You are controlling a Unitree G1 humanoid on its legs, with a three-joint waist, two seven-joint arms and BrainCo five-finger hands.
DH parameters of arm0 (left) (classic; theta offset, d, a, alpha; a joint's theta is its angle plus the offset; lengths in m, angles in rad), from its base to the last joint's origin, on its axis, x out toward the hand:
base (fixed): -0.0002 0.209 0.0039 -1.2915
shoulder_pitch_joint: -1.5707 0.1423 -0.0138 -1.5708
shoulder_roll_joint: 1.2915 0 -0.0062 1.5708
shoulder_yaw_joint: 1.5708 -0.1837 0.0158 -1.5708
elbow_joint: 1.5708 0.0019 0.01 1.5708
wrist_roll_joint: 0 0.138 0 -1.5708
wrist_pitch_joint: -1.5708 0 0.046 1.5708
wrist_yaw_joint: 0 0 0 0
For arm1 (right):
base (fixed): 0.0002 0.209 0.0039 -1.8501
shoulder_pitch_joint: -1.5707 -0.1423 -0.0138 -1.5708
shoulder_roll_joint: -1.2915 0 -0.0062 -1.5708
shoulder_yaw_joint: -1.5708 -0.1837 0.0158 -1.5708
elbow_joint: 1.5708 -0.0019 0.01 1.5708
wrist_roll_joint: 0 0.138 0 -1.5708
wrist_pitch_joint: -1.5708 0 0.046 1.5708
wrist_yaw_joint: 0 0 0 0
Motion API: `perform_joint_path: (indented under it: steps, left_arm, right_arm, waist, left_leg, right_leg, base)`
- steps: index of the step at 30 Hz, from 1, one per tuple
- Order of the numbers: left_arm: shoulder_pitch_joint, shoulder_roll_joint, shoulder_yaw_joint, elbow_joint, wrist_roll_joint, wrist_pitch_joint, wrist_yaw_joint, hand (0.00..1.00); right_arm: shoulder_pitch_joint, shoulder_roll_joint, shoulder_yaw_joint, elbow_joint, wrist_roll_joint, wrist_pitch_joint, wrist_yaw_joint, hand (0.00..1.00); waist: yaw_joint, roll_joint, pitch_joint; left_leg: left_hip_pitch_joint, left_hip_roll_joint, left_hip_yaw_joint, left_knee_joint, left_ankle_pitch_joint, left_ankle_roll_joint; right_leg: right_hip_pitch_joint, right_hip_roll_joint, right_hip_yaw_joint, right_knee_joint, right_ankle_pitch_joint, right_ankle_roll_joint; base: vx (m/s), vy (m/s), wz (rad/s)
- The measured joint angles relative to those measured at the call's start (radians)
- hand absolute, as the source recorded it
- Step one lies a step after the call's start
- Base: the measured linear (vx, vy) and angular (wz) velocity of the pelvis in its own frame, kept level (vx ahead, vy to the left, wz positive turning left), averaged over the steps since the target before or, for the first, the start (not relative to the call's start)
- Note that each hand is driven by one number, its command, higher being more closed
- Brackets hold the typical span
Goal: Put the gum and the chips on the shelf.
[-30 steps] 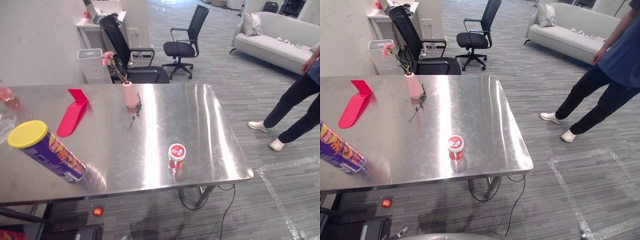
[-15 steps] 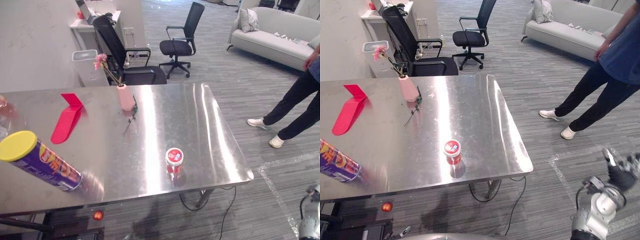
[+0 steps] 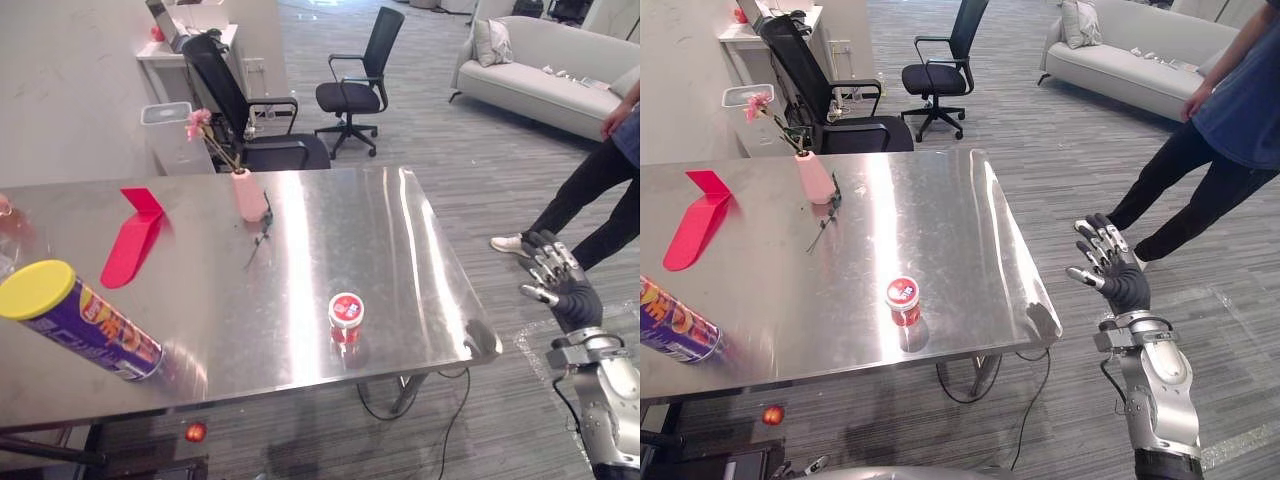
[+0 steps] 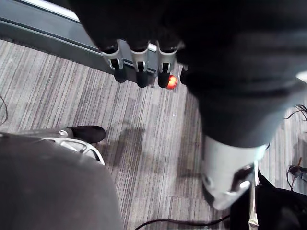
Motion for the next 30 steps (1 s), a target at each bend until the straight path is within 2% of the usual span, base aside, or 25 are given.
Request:
perform_joint_path:
  steps: [6, 16, 24, 25, 30]
  left_arm:
    - [-0.001, 0.011, -0.029, 0.007, 0.001, -0.001, 0.0, 0.0]
    - [-0.004, 0.031, -0.07, 0.029, 0.001, -0.003, -0.001, 0.0]
    - [-0.002, 0.033, -0.086, 0.045, 0.001, 0.0, -0.001, 0.0]
    - [-0.002, 0.033, -0.107, 0.047, 0.001, -0.001, -0.001, 0.0]
    - [-0.002, 0.033, -0.107, 0.047, 0.001, -0.001, -0.001, 0.0]
  right_arm:
    - [0.006, -0.04, 0.114, -0.065, 0.012, 0.052, 0.083, 0.0]
    - [0.006, -0.071, 0.255, -0.14, 0.028, 0.114, 0.159, 0.0]
    - [0.005, -0.074, 0.33, -0.143, 0.047, 0.145, 0.169, 0.0]
    - [0.004, -0.075, 0.365, -0.145, 0.047, 0.145, 0.203, 0.0]
    - [0.004, -0.075, 0.365, -0.145, 0.047, 0.145, 0.202, 0.0]
  waist:
    - [0.001, 0.001, -0.001]
    - [0.001, -0.002, -0.004]
    - [0.006, -0.003, -0.005]
    - [0.027, 0.009, 0.007]
    - [0.029, 0.011, 0.008]
  left_leg:
    - [-0.006, 0.002, -0.009, -0.001, 0.008, 0.001]
    - [-0.022, 0.002, -0.033, -0.005, 0.021, 0.004]
    - [-0.023, 0.003, -0.034, -0.002, 0.022, 0.004]
    - [-0.024, 0.003, -0.036, -0.004, 0.023, 0.004]
    - [-0.028, 0.003, -0.042, -0.004, 0.024, 0.004]
  right_leg:
    - [0.001, 0.001, -0.012, 0.001, 0.0, 0.0]
    - [-0.002, 0.002, -0.029, 0.002, 0.0, 0.0]
    - [-0.001, 0.002, -0.031, 0.002, 0.001, 0.001]
    - [0.0, 0.003, -0.033, 0.0, 0.002, 0.002]
    - [0.0, 0.002, -0.039, 0.0, 0.002, 0.002]
  base:
    - [-0.01, -0.005, 0.04]
    - [-0.03, -0.01, 0.06]
    - [0.0, -0.001, 0.01]
    - [0.0, 0.0, 0.0]
    - [0.0, 0.0, 0.03]
